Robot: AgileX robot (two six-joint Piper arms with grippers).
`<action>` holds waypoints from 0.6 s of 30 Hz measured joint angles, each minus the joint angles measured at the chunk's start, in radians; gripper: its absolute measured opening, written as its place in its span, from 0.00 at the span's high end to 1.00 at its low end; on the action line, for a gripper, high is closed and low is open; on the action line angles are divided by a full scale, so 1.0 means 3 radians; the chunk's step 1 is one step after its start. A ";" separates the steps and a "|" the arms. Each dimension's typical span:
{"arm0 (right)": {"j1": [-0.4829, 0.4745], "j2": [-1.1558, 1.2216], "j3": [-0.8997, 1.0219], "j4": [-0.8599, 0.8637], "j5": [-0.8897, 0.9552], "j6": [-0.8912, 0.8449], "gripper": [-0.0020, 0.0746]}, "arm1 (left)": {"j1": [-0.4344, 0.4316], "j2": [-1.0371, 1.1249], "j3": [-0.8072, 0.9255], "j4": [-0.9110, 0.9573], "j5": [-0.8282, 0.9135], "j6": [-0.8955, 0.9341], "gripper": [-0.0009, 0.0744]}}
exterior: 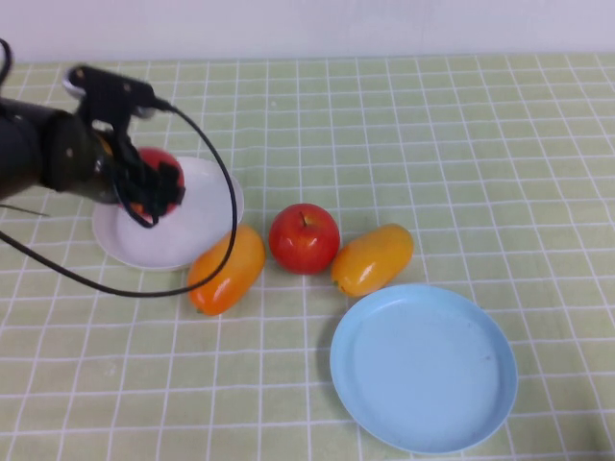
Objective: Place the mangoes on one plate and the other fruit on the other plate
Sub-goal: Put one type of fruit in the left plate
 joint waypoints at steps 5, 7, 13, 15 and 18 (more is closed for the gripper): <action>0.0000 0.0000 0.0000 0.0000 0.0000 0.0000 1.00 | 0.0000 0.0219 -0.0013 -0.0015 0.0020 0.0038 0.23; 0.0000 0.0000 0.0000 0.0000 0.0000 0.0000 1.00 | 0.0000 0.0219 -0.0026 -0.0043 0.0020 0.0052 0.21; 0.0000 0.0000 0.0000 0.0000 0.0000 0.0000 1.00 | 0.0000 0.0182 -0.0035 -0.0103 0.0100 0.0060 0.10; 0.0000 0.0000 0.0000 0.0000 0.0000 0.0000 1.00 | 0.0000 0.0082 -0.0035 -0.0087 0.0127 0.0067 0.10; 0.0000 0.0000 0.0000 0.0000 0.0000 0.0000 1.00 | 0.0000 -0.0141 -0.0035 -0.0072 0.0106 0.0067 0.10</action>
